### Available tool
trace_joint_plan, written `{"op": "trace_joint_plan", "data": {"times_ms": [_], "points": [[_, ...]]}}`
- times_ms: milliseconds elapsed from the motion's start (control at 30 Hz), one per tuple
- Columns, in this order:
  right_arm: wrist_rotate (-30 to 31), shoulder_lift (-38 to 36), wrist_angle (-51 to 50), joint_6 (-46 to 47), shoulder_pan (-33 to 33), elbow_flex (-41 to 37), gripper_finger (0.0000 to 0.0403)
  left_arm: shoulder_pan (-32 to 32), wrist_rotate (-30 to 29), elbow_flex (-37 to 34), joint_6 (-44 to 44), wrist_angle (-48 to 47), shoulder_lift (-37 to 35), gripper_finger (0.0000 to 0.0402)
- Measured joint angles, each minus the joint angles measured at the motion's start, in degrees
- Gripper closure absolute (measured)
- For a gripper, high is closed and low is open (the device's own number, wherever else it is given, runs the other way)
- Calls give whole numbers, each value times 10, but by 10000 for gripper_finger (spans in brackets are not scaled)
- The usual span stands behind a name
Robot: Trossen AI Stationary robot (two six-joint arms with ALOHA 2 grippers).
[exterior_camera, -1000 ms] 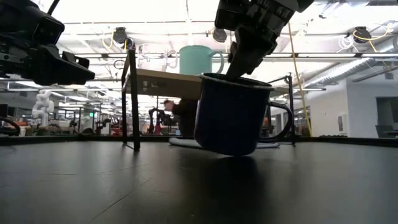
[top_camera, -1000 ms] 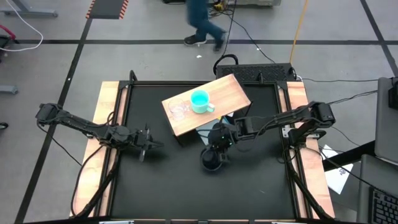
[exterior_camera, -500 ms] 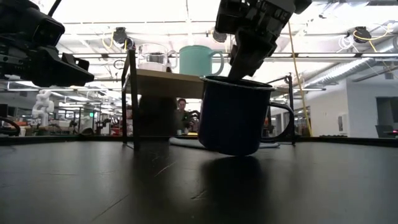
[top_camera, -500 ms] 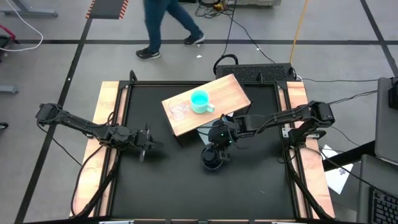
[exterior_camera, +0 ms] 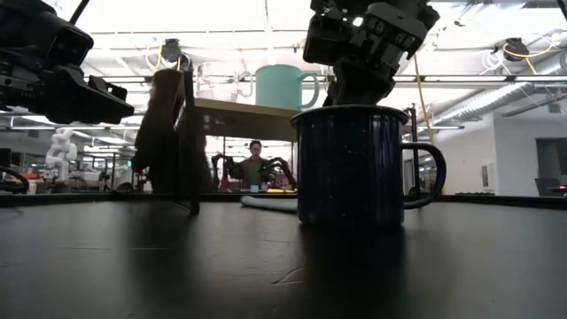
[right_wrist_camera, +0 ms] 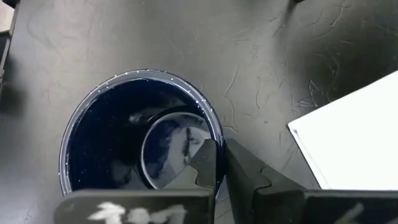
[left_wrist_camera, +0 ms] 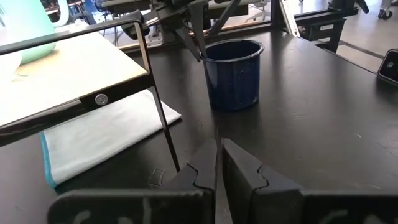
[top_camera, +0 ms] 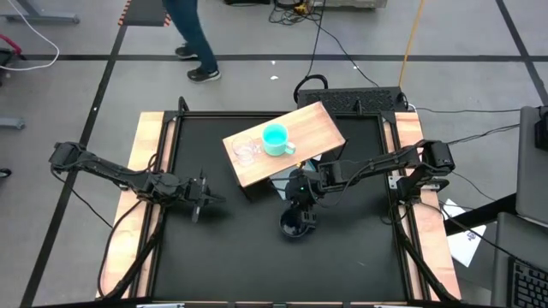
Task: Stack small to large cups/mugs on shelf
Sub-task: Put the dark blue mug on the shelf
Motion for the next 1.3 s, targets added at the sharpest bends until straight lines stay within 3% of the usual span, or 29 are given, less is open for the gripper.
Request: {"op": "trace_joint_plan", "data": {"times_ms": [400,900,1300], "points": [[3,0,7,-1,11,-1,392,0,0,0,7,0,0,376],[3,1,8,1,11,-3,299,0,2,0,8,0,0,376],[3,1,35,14,11,-37,298,0,1,0,10,0,0,376]]}}
